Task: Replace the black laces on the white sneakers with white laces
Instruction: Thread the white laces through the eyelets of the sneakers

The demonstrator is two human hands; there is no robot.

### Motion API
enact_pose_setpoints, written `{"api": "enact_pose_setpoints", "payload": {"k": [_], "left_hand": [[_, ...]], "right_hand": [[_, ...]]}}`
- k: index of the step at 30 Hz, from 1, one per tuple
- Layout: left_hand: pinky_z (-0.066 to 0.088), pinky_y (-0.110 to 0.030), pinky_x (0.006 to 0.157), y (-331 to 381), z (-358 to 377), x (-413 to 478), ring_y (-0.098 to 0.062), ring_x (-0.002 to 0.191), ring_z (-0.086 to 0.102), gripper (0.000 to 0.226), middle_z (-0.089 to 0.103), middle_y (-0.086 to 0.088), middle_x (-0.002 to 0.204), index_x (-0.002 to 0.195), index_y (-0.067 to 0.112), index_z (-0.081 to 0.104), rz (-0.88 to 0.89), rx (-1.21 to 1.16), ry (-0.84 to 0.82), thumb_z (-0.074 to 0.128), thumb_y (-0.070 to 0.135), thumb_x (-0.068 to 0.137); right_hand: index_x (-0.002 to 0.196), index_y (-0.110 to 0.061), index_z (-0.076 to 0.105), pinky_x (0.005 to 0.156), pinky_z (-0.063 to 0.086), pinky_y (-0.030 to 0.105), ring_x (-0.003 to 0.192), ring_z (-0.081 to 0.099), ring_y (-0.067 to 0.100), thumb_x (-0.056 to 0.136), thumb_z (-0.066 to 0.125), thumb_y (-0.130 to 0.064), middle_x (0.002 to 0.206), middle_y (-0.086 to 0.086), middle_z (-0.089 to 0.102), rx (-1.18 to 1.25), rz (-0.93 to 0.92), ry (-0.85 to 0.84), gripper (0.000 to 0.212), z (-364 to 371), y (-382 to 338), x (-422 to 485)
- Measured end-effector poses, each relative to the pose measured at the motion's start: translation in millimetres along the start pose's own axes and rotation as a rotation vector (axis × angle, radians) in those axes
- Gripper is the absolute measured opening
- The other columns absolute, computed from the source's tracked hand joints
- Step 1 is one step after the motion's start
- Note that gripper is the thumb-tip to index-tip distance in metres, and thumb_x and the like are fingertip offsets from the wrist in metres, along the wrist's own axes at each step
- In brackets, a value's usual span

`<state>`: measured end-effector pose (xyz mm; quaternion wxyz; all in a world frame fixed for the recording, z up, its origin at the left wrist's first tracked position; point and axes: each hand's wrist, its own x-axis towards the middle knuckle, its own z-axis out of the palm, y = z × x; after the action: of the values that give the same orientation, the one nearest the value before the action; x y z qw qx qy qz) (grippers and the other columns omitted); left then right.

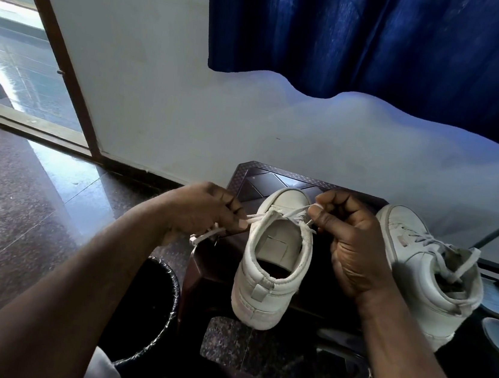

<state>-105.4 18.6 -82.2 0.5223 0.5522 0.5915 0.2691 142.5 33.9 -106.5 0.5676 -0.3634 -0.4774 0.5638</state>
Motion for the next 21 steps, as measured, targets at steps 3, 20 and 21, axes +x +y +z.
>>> {"api": "enact_pose_setpoints", "payload": {"k": [3, 20, 21], "left_hand": [[0.048, -0.02, 0.069, 2, 8, -1, -0.01, 0.077, 0.061, 0.027, 0.074, -0.003, 0.087, 0.1, 0.006, 0.076, 0.07, -0.065, -0.018, 0.081, 0.028, 0.086], [0.05, -0.02, 0.058, 12, 12, -7, -0.015, 0.065, 0.065, 0.022, 0.072, -0.012, 0.079, 0.078, 0.01, 0.067, 0.113, -0.277, 0.021, 0.073, 0.024, 0.094], [0.049, -0.019, 0.055, 13, 15, -6, -0.014, 0.061, 0.064, 0.023, 0.071, -0.01, 0.076, 0.077, 0.011, 0.067, 0.096, -0.282, 0.029, 0.07, 0.024, 0.096]], "right_hand": [[0.095, -0.011, 0.069, 0.07, 0.052, 0.023, 0.074, 0.06, 0.014, 0.087, 0.068, 0.007, 0.082, 0.0, 0.067, 0.017, 0.007, 0.0, 0.019, 2, -2, -1], [0.088, -0.015, 0.074, 0.082, 0.05, 0.032, 0.084, 0.061, 0.02, 0.089, 0.07, 0.004, 0.087, 0.004, 0.069, -0.079, 0.015, -0.021, 0.019, 7, -2, -5], [0.088, -0.015, 0.074, 0.082, 0.05, 0.032, 0.084, 0.062, 0.019, 0.089, 0.071, 0.003, 0.087, 0.004, 0.07, -0.092, 0.013, -0.025, 0.019, 7, -2, -5]]}}
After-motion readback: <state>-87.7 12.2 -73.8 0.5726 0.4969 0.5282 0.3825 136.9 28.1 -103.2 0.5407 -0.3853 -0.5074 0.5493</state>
